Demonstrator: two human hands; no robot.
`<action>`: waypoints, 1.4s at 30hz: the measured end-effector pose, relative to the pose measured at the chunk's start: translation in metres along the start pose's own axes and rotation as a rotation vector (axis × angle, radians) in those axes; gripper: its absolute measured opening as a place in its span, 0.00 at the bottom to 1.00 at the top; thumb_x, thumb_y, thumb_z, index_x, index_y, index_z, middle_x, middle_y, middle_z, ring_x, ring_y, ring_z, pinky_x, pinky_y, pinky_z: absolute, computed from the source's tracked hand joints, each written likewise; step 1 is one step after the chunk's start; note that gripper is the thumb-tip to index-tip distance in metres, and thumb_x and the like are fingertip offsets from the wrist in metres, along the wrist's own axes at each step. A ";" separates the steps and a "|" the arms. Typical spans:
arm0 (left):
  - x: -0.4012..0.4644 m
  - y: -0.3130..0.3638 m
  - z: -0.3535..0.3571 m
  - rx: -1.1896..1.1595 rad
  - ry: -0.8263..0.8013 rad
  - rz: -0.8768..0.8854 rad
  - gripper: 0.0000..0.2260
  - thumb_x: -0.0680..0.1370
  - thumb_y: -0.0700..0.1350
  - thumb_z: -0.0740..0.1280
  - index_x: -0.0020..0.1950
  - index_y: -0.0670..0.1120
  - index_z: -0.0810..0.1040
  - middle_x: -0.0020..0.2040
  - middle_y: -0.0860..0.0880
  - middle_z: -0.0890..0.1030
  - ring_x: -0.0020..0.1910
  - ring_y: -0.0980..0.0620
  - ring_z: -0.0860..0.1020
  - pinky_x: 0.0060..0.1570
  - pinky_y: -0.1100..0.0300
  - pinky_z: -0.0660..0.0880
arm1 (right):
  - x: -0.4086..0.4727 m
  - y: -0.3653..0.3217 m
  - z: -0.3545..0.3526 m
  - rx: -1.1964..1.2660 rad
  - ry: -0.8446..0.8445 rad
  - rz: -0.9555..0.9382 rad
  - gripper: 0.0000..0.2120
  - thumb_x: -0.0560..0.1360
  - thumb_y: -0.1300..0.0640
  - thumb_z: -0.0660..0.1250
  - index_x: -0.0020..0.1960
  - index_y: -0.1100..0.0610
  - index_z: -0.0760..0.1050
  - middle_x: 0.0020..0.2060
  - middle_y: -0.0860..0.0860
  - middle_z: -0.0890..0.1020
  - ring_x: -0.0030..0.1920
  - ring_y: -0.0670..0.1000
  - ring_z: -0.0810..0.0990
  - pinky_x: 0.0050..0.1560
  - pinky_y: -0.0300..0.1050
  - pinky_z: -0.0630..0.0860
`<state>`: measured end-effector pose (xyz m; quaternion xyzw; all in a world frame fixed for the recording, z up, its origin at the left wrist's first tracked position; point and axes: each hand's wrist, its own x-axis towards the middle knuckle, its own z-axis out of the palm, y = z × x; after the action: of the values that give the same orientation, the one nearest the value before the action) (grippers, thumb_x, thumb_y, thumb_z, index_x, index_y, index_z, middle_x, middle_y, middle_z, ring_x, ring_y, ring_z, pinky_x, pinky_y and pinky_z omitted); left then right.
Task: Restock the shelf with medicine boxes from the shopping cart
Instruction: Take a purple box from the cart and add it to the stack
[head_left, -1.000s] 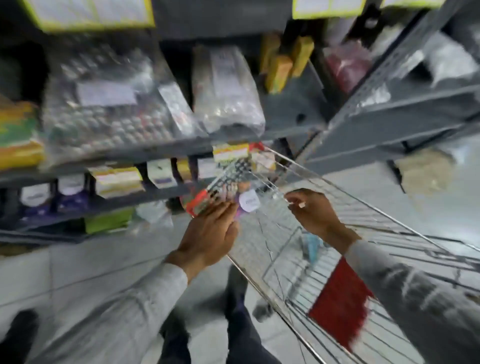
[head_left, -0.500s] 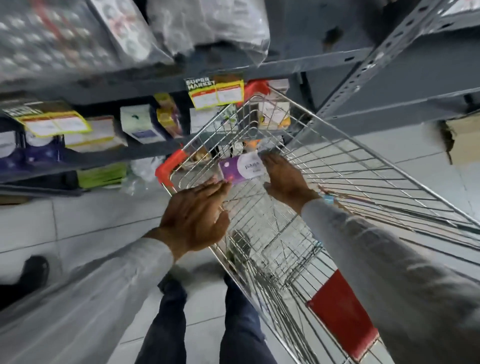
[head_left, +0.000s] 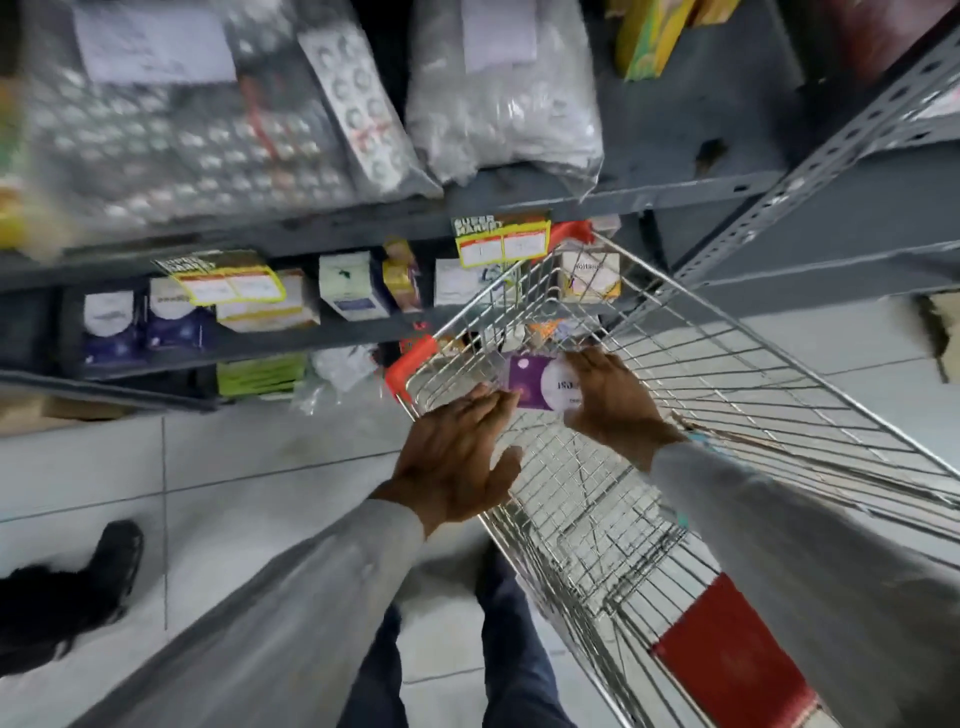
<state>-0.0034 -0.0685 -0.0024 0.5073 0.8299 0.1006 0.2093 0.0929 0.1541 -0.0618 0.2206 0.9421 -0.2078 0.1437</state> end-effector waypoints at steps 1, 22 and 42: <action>-0.005 0.004 -0.008 -0.016 0.015 -0.002 0.29 0.83 0.58 0.55 0.81 0.45 0.62 0.79 0.46 0.68 0.80 0.48 0.62 0.76 0.54 0.63 | -0.017 -0.008 -0.020 -0.003 0.027 0.015 0.37 0.66 0.52 0.74 0.72 0.53 0.66 0.64 0.55 0.77 0.60 0.59 0.77 0.57 0.53 0.79; -0.084 -0.016 -0.421 0.106 1.095 0.129 0.21 0.82 0.45 0.61 0.74 0.41 0.73 0.75 0.43 0.74 0.78 0.44 0.67 0.78 0.46 0.62 | -0.157 -0.255 -0.416 0.095 0.851 -0.370 0.40 0.62 0.43 0.76 0.71 0.56 0.76 0.62 0.52 0.81 0.61 0.52 0.80 0.63 0.49 0.77; -0.064 -0.056 -0.456 0.285 0.788 -0.202 0.26 0.85 0.54 0.47 0.76 0.42 0.69 0.77 0.42 0.71 0.78 0.45 0.67 0.80 0.49 0.57 | -0.015 -0.336 -0.488 0.176 0.583 -0.436 0.28 0.80 0.48 0.68 0.78 0.53 0.67 0.76 0.53 0.68 0.75 0.53 0.67 0.63 0.33 0.68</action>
<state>-0.2273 -0.1299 0.3986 0.3701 0.8976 0.1498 -0.1870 -0.1410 0.0965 0.4794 0.0764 0.9468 -0.2423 -0.1975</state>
